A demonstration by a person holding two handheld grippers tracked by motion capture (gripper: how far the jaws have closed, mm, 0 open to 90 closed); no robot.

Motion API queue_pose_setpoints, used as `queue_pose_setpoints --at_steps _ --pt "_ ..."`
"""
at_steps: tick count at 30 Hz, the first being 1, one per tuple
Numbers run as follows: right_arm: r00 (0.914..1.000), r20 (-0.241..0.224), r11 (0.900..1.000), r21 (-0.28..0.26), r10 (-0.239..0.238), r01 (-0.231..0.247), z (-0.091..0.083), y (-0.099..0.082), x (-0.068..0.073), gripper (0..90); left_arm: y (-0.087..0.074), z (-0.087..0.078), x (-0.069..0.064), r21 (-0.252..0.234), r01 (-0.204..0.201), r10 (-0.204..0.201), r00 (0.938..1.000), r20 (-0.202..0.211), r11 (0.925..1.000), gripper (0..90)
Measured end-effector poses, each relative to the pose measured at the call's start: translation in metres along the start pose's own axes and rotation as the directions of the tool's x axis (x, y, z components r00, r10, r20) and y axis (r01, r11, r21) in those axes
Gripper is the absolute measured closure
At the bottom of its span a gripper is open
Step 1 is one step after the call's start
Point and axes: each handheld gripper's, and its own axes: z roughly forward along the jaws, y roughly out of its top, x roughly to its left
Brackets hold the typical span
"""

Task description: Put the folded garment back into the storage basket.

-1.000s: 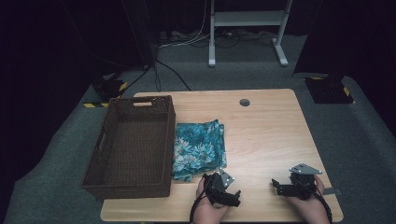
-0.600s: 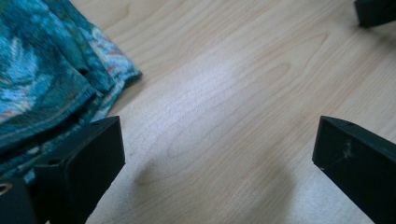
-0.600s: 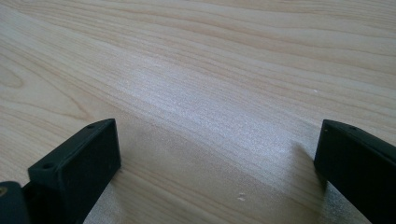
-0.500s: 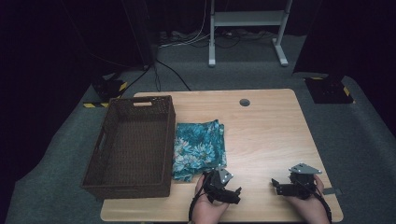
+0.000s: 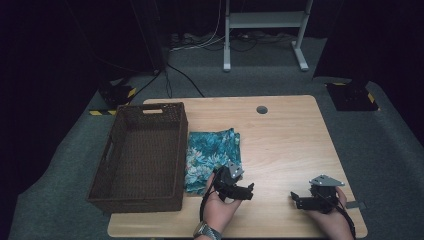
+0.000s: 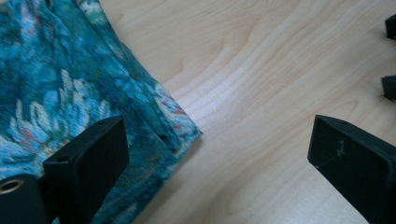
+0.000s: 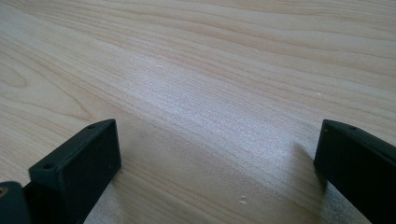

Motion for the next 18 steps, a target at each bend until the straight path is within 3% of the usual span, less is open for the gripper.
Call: queue_pose_setpoints --at_steps 8,18 --pt "1.0 -0.001 1.0 0.0 -0.001 0.001 0.0 0.0 0.0 0.5 0.018 0.007 0.015 -0.005 -0.013 0.012 0.9993 -0.034 0.9999 7.9" --pt "1.0 -0.003 1.0 0.0 -0.001 0.001 0.0 0.0 0.0 0.6 0.035 0.023 0.036 0.016 0.01 -0.009 0.9985 -0.055 0.9998 9.6"
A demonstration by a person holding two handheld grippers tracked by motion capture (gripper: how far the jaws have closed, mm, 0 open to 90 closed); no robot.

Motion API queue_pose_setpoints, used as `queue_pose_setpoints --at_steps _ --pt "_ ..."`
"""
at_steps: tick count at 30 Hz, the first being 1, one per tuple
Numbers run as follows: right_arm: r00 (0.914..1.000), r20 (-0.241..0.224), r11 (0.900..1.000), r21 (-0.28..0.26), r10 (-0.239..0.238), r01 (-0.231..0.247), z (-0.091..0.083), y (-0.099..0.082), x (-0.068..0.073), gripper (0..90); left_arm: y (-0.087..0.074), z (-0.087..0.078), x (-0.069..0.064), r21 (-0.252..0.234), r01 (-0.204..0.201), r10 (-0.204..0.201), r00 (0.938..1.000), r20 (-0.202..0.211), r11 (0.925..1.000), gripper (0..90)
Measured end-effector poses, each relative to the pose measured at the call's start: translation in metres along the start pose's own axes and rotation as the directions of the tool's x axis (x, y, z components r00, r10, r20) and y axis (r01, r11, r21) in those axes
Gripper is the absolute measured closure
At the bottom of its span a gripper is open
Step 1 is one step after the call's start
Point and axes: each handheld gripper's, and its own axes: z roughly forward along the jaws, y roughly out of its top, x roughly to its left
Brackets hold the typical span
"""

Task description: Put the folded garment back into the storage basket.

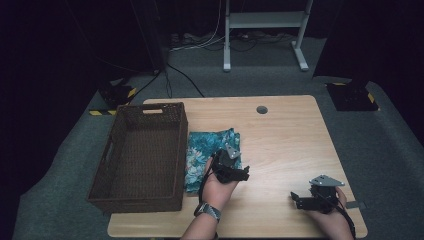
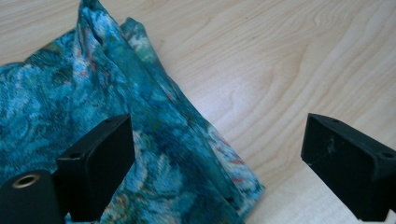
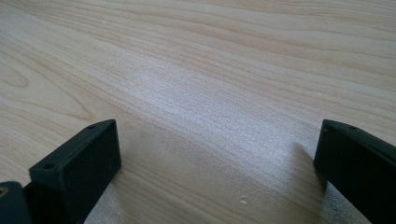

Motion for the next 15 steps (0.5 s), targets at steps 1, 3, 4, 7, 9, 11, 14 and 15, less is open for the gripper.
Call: queue_pose_setpoints --at_steps 1,3,4,7,9,11,14,15 --pt "1.0 0.0 1.0 0.0 -0.001 0.001 0.0 0.0 0.0 0.6 0.002 0.001 0.002 -0.002 0.001 -0.001 1.0 -0.004 1.0 9.9" --pt "1.0 0.001 1.0 0.001 -0.002 0.002 0.0 0.0 0.0 0.6 0.006 0.003 0.005 -0.007 -0.001 0.001 1.0 -0.008 1.0 11.0" --pt "1.0 0.001 1.0 0.001 -0.002 0.002 0.0 0.0 0.0 0.5 0.009 0.006 0.007 -0.005 -0.006 0.006 0.9999 -0.015 1.0 11.0" --pt "1.0 -0.001 1.0 -0.001 -0.002 0.002 0.0 0.0 0.0 0.7 0.012 0.012 0.013 0.018 0.012 -0.012 0.9997 -0.019 0.9998 13.2" --pt "1.0 0.0 1.0 0.0 -0.001 0.001 0.0 0.0 0.001 0.7 0.014 0.015 0.016 0.025 0.017 -0.017 0.9994 -0.03 0.9995 13.9" --pt "1.0 -0.003 1.0 0.0 -0.003 0.003 0.0 0.0 0.001 0.6 0.017 0.018 0.018 0.028 0.009 -0.008 0.9994 -0.035 0.9996 14.7" --pt "1.0 -0.005 1.0 -0.001 -0.003 0.003 0.0 0.0 0.0 0.6 0.02 0.024 0.02 0.03 0.017 -0.016 0.9992 -0.036 0.9994 14.8" --pt "1.0 -0.005 1.0 -0.001 -0.003 0.003 0.0 0.0 0.0 0.7 0.021 0.026 0.021 0.028 0.02 -0.019 0.9991 -0.038 0.9994 15.6"
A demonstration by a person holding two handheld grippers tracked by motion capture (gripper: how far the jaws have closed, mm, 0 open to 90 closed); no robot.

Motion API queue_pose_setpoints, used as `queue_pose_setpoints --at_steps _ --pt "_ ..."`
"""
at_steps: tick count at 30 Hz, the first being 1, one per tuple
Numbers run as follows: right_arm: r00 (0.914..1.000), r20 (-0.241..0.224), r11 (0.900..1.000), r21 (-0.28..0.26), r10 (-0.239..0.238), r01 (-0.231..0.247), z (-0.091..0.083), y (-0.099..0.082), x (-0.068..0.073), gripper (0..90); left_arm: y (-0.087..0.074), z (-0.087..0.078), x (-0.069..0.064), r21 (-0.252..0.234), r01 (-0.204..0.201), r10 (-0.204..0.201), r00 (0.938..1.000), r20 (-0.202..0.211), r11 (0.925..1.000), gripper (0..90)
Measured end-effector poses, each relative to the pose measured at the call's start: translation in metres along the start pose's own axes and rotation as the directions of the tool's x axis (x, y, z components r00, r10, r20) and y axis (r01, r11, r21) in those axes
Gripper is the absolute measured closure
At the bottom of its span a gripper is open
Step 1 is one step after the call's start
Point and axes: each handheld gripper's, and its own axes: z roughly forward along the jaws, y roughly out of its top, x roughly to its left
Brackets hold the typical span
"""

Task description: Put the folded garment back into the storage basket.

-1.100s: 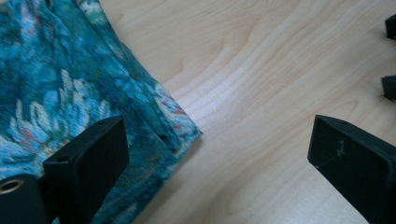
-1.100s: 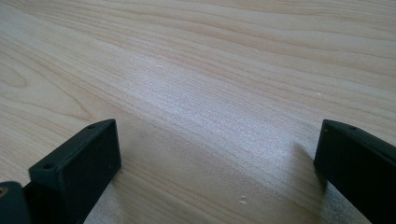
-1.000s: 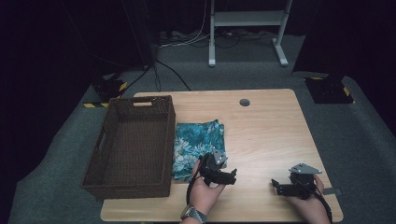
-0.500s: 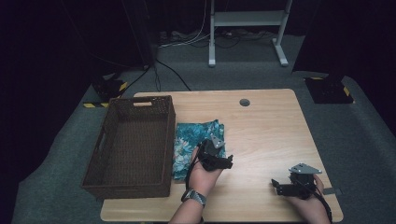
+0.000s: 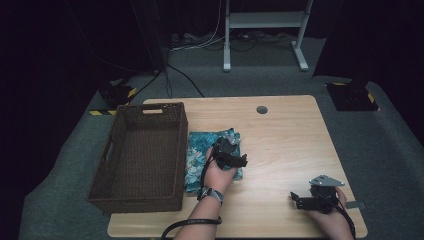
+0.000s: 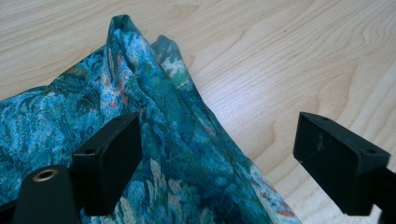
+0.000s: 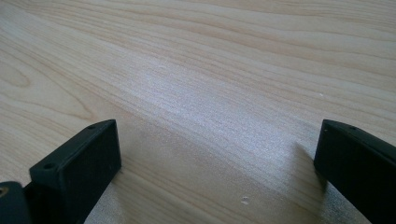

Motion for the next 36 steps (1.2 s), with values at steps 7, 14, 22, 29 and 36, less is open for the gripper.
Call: queue_pose_setpoints --at_steps 7,14,22,29,36 --pt "1.0 -0.006 1.0 -0.001 0.0 0.0 0.0 0.0 0.0 0.6 0.0 0.016 0.007 0.017 0.036 -0.036 0.9991 -0.024 0.9992 16.6" --pt "0.9999 -0.011 1.0 -0.004 0.002 -0.002 0.0 0.0 -0.001 0.6 0.004 0.03 0.007 0.037 0.015 -0.014 0.9991 -0.039 0.9992 17.6" --pt "0.9998 -0.018 1.0 -0.006 0.004 -0.004 0.0 0.0 -0.002 0.7 0.005 0.046 0.005 0.072 -0.008 0.012 0.9985 -0.053 0.9973 19.6" --pt "0.9998 -0.02 1.0 -0.006 0.003 -0.003 0.0 0.001 -0.002 0.7 0.002 0.054 0.003 0.118 -0.039 0.047 0.9967 -0.066 0.9923 23.2" --pt "0.9998 -0.018 1.0 -0.004 0.001 -0.001 0.0 0.001 -0.001 0.7 0.001 0.048 0.01 0.129 -0.031 0.042 0.9954 -0.086 0.9912 49.2"
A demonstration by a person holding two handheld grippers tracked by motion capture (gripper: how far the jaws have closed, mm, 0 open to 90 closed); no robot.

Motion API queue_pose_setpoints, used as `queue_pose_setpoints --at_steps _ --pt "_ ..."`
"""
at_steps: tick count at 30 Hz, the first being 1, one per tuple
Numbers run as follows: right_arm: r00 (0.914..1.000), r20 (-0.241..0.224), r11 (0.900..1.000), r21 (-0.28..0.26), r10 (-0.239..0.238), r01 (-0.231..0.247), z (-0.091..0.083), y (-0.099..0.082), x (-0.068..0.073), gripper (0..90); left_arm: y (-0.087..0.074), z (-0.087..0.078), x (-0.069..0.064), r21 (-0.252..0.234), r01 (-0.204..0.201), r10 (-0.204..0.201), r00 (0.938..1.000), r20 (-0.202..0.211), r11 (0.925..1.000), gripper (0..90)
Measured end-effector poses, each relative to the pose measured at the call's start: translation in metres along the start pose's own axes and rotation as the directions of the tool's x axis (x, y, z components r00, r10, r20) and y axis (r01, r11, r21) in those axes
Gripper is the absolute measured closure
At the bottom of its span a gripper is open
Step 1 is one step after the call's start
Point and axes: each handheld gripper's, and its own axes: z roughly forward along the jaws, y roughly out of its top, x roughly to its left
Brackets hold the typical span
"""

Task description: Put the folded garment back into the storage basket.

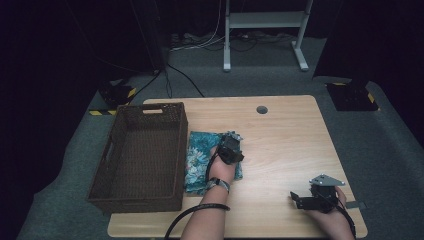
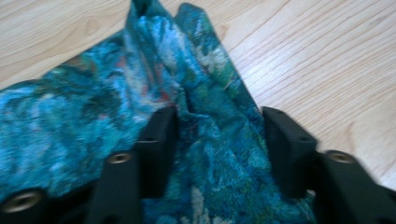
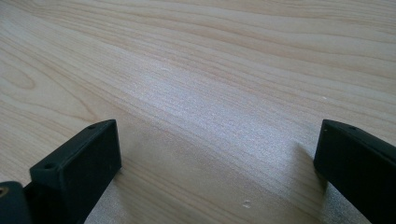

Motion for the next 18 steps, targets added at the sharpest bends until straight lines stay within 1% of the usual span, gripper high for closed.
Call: queue_pose_setpoints --at_steps 2,3,4,5,7,10,11,14,16,17,18 --pt "1.0 -0.001 1.0 -0.001 0.002 -0.002 -0.0002 -0.0001 -0.0001 0.7 0.0006 -0.0012 0.0004 0.012 -0.017 0.017 0.9998 -0.014 0.9998 56.4" --pt "1.0 -0.001 1.0 -0.001 0.001 -0.001 -0.0002 -0.0001 -0.0001 0.7 0.0007 -0.0019 0.0002 0.02 -0.033 0.033 0.9992 -0.024 0.9993 64.1" --pt "1.0 0.0 1.0 0.0 0.001 -0.001 -0.0001 -0.0001 0.0 0.7 0.0007 -0.0019 0.0002 0.02 -0.033 0.033 0.9992 -0.024 0.9993 68.9" --pt "1.0 0.0 1.0 0.0 0.0 0.0 0.0 0.0 0.0001 0.6 0.0003 -0.0024 -0.0004 0.026 -0.051 0.052 0.9978 -0.04 0.9984 71.9" --pt "1.0 0.0 1.0 0.0 0.0 0.0 0.0 0.0 0.0001 0.6 0.0003 -0.0023 -0.0005 0.027 -0.056 0.057 0.9973 -0.047 0.998 76.1" --pt "1.0 -0.007 1.0 -0.003 0.002 -0.002 -0.0004 -0.0003 -0.0005 0.6 0.0017 -0.0016 -0.0017 0.039 -0.066 0.069 0.9953 -0.068 0.997 78.6" --pt "1.0 -0.007 1.0 -0.003 0.004 -0.004 -0.0005 -0.0003 -0.0005 0.5 0.0014 -0.0014 -0.0024 0.036 -0.068 0.071 0.9948 -0.074 0.997 79.6" --pt "0.9999 -0.01 1.0 -0.004 0.006 -0.006 -0.0004 -0.0001 -0.0009 0.5 0.0009 -0.0015 -0.0037 0.033 -0.061 0.063 0.9943 -0.086 0.9976 80.8" --pt "0.9998 -0.016 0.9999 -0.005 0.01 -0.01 -0.0006 -0.0001 -0.0017 0.5 0.001 -0.0016 -0.004 0.032 -0.055 0.057 0.9945 -0.088 0.998 81.0" --pt "0.9997 -0.022 0.9999 -0.008 0.011 -0.011 -0.0007 -0.0002 -0.0021 0.5 0.0011 -0.0018 -0.0035 0.031 -0.053 0.055 0.9949 -0.084 0.9981 81.0" --pt "0.9995 -0.031 0.9999 -0.01 0.012 -0.012 -0.0009 -0.0003 -0.0026 0.5 0.0009 -0.0022 -0.0023 0.027 -0.043 0.045 0.9961 -0.076 0.9987 81.0"
